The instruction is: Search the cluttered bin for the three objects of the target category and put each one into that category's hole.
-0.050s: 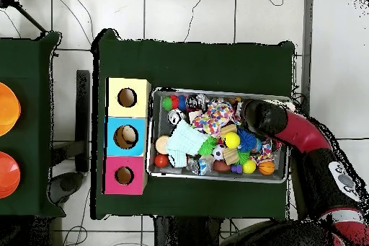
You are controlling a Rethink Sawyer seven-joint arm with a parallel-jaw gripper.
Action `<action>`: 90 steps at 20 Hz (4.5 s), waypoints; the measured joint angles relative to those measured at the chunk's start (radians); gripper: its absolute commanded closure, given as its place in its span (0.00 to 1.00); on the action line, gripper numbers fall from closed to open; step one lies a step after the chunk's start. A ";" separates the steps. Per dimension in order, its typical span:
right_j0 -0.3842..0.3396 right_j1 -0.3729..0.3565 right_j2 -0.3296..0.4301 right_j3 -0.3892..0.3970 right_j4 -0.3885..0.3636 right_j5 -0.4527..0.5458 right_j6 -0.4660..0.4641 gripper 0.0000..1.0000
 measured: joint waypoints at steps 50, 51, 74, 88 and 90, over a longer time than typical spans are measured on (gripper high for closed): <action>0.000 -0.012 0.000 0.000 0.000 0.002 0.000 1.00; 0.000 -0.012 0.000 0.000 0.000 0.003 0.000 1.00; 0.000 -0.132 0.000 0.012 -0.001 0.074 0.000 1.00; 0.000 -0.162 0.000 0.056 -0.001 0.074 0.000 1.00; 0.000 -0.164 0.000 0.064 -0.001 0.074 0.000 1.00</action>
